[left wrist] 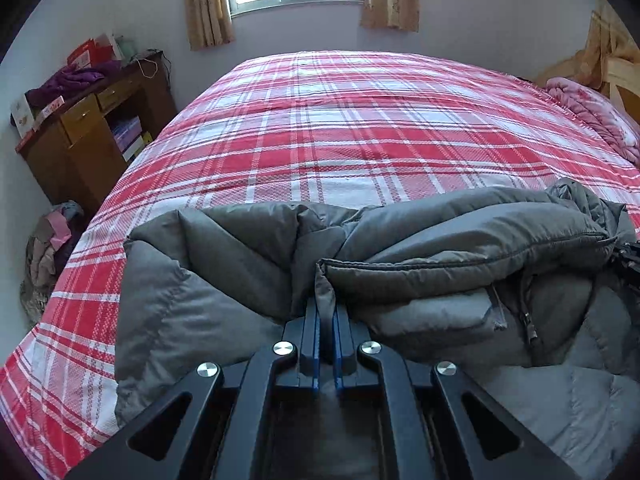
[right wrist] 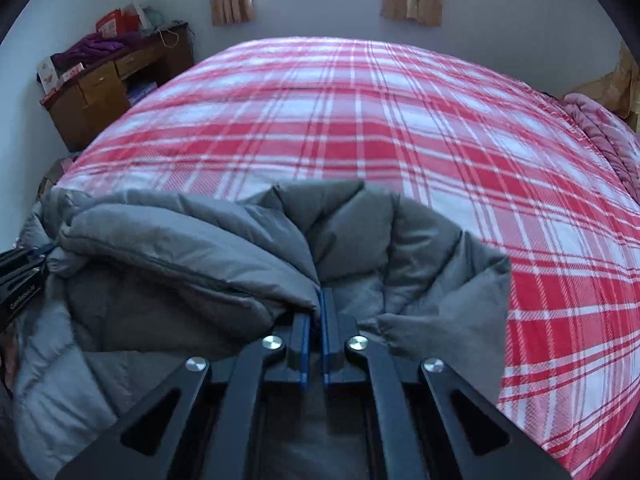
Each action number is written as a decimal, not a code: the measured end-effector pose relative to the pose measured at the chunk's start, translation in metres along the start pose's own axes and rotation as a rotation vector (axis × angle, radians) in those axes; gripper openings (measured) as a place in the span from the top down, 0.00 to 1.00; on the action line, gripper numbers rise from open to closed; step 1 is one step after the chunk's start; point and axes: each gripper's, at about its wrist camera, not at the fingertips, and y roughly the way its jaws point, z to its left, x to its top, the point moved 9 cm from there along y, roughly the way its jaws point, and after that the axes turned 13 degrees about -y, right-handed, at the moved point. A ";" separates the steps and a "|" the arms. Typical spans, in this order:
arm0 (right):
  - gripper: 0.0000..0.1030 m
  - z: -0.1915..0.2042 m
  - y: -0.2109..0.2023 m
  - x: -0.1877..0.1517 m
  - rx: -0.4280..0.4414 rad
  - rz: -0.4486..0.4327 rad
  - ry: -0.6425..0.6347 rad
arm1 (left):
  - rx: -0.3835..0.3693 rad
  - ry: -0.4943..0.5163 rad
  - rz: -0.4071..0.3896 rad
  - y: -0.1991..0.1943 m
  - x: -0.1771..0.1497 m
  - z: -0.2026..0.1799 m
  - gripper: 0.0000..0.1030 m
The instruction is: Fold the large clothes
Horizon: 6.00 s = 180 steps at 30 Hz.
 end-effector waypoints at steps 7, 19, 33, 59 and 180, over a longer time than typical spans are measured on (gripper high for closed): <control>0.86 -0.002 -0.009 -0.002 -0.002 -0.002 -0.021 | 0.066 0.001 -0.057 -0.040 0.015 0.017 0.34; 0.49 -0.035 -0.090 0.022 -0.057 -0.146 0.047 | 0.144 -0.142 -0.209 -0.075 0.076 0.035 0.16; 0.46 0.043 0.012 0.035 0.117 -0.113 0.029 | 0.253 -0.038 -0.092 0.021 0.029 0.009 0.14; 0.46 0.046 0.027 0.024 0.054 -0.073 -0.047 | 0.321 -0.005 -0.095 0.036 0.021 0.006 0.07; 0.39 -0.160 -0.156 -0.115 -0.094 -0.301 0.412 | 0.345 -0.299 -0.411 -0.248 -0.056 0.142 0.11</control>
